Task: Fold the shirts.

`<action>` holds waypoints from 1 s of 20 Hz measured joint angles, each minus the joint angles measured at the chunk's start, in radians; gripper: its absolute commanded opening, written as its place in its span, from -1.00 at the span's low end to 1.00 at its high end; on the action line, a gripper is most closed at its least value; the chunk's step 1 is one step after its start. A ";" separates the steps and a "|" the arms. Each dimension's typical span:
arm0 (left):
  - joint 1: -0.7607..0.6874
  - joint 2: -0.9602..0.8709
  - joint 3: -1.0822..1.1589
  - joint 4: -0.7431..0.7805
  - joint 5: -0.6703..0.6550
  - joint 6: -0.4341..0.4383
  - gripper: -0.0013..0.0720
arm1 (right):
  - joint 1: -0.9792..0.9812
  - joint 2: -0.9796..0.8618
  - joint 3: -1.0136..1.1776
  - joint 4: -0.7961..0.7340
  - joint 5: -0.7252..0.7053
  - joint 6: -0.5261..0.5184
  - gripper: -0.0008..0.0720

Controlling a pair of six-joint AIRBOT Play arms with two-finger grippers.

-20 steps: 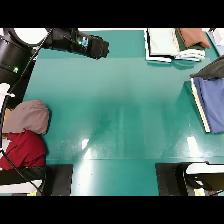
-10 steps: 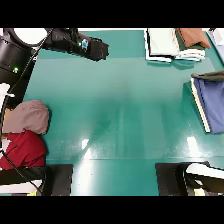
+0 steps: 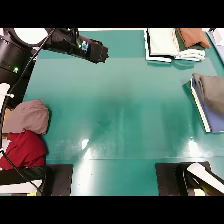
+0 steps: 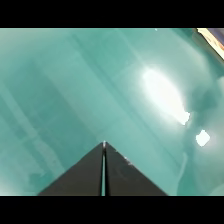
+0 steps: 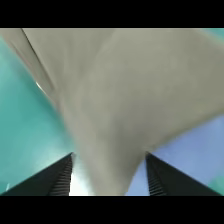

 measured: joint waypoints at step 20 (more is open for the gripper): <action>0.000 0.000 0.000 0.003 -0.019 0.024 -0.90 | 0.845 0.135 0.069 0.352 -0.086 0.005 -0.92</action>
